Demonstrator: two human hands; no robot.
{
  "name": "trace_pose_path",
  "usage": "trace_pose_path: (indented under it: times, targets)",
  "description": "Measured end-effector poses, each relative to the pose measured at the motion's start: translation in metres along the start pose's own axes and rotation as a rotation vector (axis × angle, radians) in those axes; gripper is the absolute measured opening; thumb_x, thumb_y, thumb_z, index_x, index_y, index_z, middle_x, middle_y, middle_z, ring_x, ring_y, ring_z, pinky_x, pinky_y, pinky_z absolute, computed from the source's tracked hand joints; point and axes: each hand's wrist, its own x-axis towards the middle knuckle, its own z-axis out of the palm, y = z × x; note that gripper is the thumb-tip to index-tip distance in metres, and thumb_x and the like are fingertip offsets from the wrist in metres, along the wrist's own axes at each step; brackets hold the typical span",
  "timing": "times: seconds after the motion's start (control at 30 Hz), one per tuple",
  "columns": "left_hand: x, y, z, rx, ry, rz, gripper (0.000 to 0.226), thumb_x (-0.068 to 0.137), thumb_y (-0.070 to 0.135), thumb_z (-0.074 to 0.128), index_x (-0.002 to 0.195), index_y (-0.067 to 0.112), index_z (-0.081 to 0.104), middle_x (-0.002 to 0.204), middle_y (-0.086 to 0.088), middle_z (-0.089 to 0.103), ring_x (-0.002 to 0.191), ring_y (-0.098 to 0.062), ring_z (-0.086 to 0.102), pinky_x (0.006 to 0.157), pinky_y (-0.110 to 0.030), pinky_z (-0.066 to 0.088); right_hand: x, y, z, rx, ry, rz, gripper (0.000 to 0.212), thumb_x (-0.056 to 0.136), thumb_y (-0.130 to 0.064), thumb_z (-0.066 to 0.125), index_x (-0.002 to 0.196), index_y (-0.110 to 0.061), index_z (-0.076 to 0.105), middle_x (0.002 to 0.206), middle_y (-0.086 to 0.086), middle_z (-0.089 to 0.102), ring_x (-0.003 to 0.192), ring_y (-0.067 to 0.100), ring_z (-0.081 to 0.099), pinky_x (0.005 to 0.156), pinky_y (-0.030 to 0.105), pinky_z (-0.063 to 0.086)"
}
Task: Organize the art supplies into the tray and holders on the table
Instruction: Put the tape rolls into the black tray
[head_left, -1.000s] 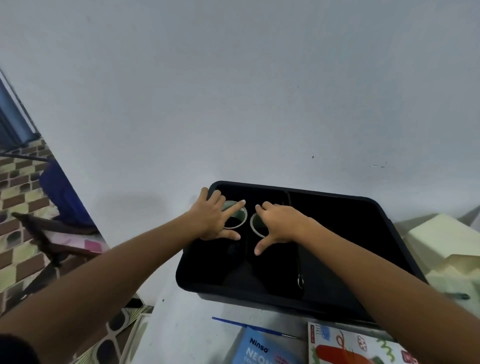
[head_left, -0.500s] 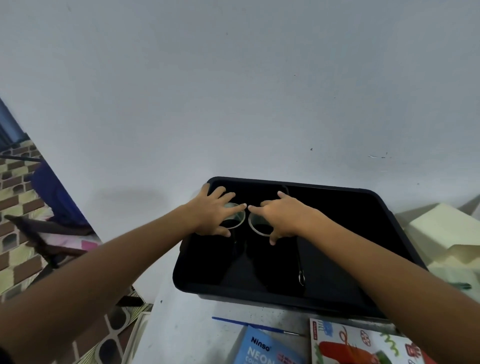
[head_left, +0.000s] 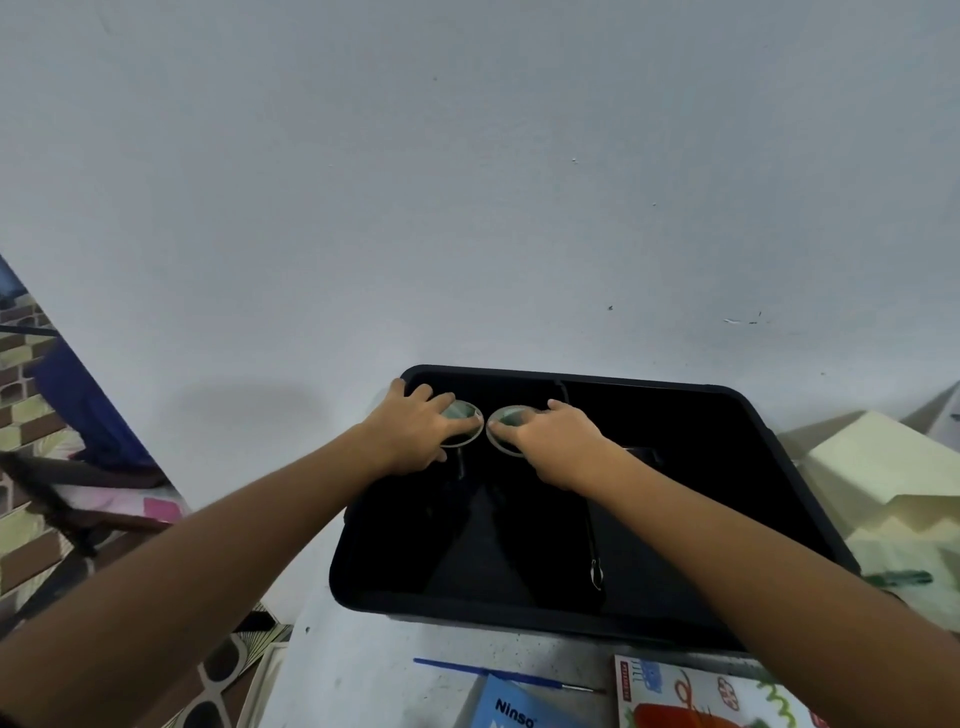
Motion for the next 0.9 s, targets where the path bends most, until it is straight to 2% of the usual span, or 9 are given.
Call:
trace_pose_path:
  times: [0.17, 0.33, 0.47, 0.53, 0.67, 0.77, 0.9]
  targets:
    - [-0.001, -0.001, 0.002, 0.001, -0.007, 0.019, 0.06, 0.098, 0.048, 0.044, 0.151, 0.046, 0.015, 0.158, -0.006, 0.026, 0.134, -0.029, 0.034, 0.109, -0.053, 0.021, 0.007, -0.001, 0.002, -0.041, 0.028, 0.022, 0.066, 0.097, -0.011, 0.043, 0.154, -0.028, 0.015, 0.14, 0.001, 0.054, 0.126, 0.023, 0.052, 0.116, 0.039, 0.021]
    - [-0.001, -0.002, -0.008, -0.109, -0.033, 0.013, 0.06, 0.094, 0.046, 0.053, 0.148, 0.039, 0.028, 0.15, -0.001, 0.036, 0.132, -0.023, 0.036, 0.109, -0.048, 0.023, 0.0, 0.003, -0.003, 0.01, 0.019, -0.017, 0.065, 0.096, -0.01, 0.046, 0.153, -0.025, 0.02, 0.143, 0.002, 0.051, 0.128, 0.023, 0.051, 0.118, 0.042, 0.019]
    - [-0.002, -0.003, -0.033, -0.297, 0.042, 0.024, 0.064, 0.091, 0.052, 0.055, 0.148, 0.032, 0.033, 0.145, 0.002, 0.043, 0.133, -0.02, 0.037, 0.107, -0.039, 0.033, -0.024, 0.018, -0.018, 0.219, 0.139, -0.027, 0.061, 0.095, -0.026, 0.054, 0.15, -0.023, 0.03, 0.144, 0.009, 0.045, 0.126, 0.029, 0.05, 0.109, 0.043, 0.034]
    - [0.002, 0.004, -0.053, -0.399, 0.142, 0.038, 0.061, 0.091, 0.047, 0.058, 0.146, 0.028, 0.04, 0.141, 0.0, 0.048, 0.131, -0.02, 0.041, 0.104, -0.037, 0.038, -0.045, 0.032, -0.023, 0.286, 0.222, 0.03, 0.056, 0.094, -0.03, 0.054, 0.147, -0.022, 0.037, 0.14, 0.008, 0.047, 0.121, 0.031, 0.053, 0.098, 0.042, 0.044]
    - [0.026, 0.045, -0.105, -0.462, 0.261, 0.165, 0.054, 0.091, 0.039, 0.061, 0.141, 0.026, 0.048, 0.131, -0.001, 0.055, 0.123, -0.021, 0.045, 0.097, -0.038, 0.042, -0.109, 0.076, -0.015, 0.321, 0.333, 0.233, 0.054, 0.093, -0.034, 0.054, 0.143, -0.02, 0.041, 0.137, 0.008, 0.047, 0.118, 0.03, 0.054, 0.089, 0.04, 0.048]
    - [0.055, 0.098, -0.145, -0.461, 0.305, 0.306, 0.05, 0.092, 0.038, 0.059, 0.139, 0.027, 0.048, 0.13, 0.002, 0.056, 0.123, -0.019, 0.044, 0.098, -0.035, 0.042, -0.178, 0.116, 0.001, 0.292, 0.329, 0.405, 0.05, 0.092, -0.036, 0.052, 0.139, -0.02, 0.044, 0.135, 0.007, 0.048, 0.114, 0.03, 0.056, 0.086, 0.039, 0.048]
    - [0.096, 0.188, -0.198, -0.438, 0.342, 0.485, 0.053, 0.094, 0.041, 0.056, 0.144, 0.028, 0.043, 0.141, 0.002, 0.049, 0.132, -0.016, 0.038, 0.105, -0.034, 0.037, -0.285, 0.166, 0.031, 0.243, 0.272, 0.627, 0.046, 0.093, -0.035, 0.051, 0.134, -0.017, 0.047, 0.131, 0.008, 0.051, 0.111, 0.032, 0.058, 0.082, 0.038, 0.047]
